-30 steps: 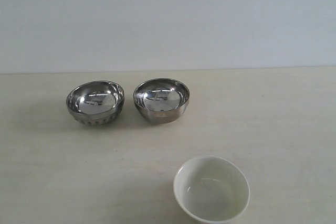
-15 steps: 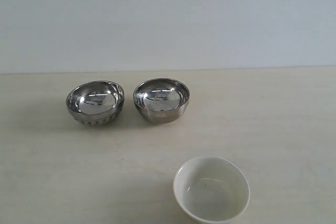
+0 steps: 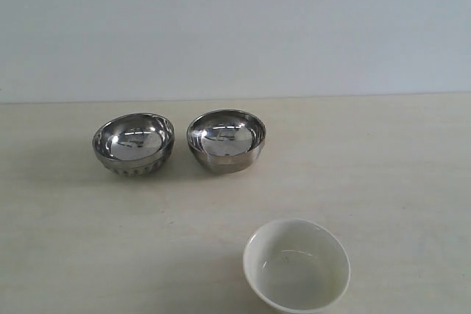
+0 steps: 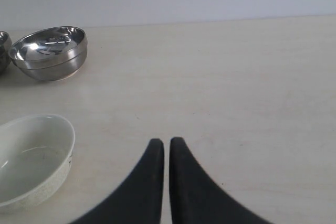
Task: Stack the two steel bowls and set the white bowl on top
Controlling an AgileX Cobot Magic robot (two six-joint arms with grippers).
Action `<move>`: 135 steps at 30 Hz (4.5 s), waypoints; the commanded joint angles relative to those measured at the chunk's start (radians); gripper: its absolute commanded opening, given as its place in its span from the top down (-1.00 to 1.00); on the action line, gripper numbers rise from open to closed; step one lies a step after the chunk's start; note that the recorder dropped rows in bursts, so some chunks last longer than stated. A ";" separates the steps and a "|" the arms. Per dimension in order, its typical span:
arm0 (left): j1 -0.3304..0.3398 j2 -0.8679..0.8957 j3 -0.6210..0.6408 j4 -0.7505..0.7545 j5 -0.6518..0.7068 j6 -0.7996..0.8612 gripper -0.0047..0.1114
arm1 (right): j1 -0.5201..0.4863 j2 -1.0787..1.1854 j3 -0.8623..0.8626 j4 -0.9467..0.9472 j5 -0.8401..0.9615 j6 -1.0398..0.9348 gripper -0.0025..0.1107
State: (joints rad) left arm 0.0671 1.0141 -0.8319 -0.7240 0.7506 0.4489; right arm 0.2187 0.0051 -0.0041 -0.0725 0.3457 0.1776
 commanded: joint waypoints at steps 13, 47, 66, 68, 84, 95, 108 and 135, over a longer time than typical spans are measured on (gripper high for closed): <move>-0.423 0.759 -0.652 0.207 -0.040 -0.014 0.20 | -0.001 -0.005 0.004 -0.008 -0.005 -0.001 0.96; -0.650 1.307 -1.094 0.528 0.032 -0.138 -0.17 | -0.001 -0.005 0.004 -0.008 -0.005 -0.001 0.96; -0.650 1.381 -1.094 0.618 0.008 -0.135 0.11 | -0.001 -0.005 0.004 -0.008 -0.004 -0.001 0.96; -0.650 1.379 -1.094 0.639 0.010 -0.135 0.34 | -0.001 -0.005 0.004 -0.008 -0.004 -0.001 0.96; -0.655 1.272 -1.096 0.668 0.103 -0.120 0.85 | -0.001 -0.005 0.004 -0.008 -0.004 -0.001 0.96; -0.731 1.146 -1.096 0.692 0.146 -0.120 0.85 | -0.001 -0.005 0.004 -0.008 -0.004 -0.001 0.96; -0.763 0.897 -1.042 0.857 0.453 -0.349 0.85 | -0.001 -0.005 0.004 -0.008 -0.004 -0.001 0.96; -0.777 0.500 0.040 0.945 -0.088 -0.543 0.85 | -0.001 -0.005 0.004 -0.008 -0.004 -0.001 0.96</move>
State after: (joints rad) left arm -0.7072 1.5253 -0.8125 0.2013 0.7192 -0.0828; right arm 0.2187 0.0051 -0.0041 -0.0725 0.3457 0.1776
